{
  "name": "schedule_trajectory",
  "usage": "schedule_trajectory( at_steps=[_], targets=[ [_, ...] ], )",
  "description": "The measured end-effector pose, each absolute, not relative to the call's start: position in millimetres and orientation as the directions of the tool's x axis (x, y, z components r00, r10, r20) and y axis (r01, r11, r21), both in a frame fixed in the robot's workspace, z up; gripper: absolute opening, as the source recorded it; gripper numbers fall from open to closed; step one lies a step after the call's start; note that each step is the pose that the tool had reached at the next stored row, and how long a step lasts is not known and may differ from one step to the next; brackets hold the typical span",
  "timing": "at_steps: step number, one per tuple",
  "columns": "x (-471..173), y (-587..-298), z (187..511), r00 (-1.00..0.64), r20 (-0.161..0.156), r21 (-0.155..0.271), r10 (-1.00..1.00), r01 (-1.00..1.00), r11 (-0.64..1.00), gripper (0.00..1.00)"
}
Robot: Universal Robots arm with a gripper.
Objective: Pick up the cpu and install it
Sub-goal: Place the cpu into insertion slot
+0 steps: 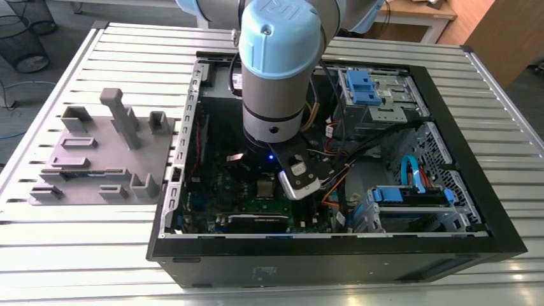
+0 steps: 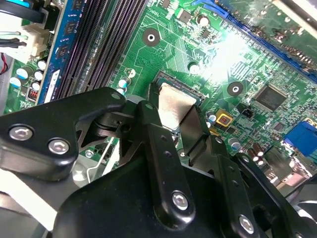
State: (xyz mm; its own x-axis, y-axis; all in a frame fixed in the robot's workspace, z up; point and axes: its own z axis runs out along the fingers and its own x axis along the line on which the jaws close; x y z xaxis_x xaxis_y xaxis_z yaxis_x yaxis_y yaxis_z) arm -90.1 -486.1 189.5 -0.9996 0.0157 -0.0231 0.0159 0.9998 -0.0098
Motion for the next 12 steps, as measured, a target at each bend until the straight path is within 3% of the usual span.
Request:
schedule_trajectory(
  at_steps=[12],
  targets=[
    [-90.1,-486.0,193.0,-1.000,-0.023,-0.010,0.016,0.016,1.000,0.43]
  ],
)
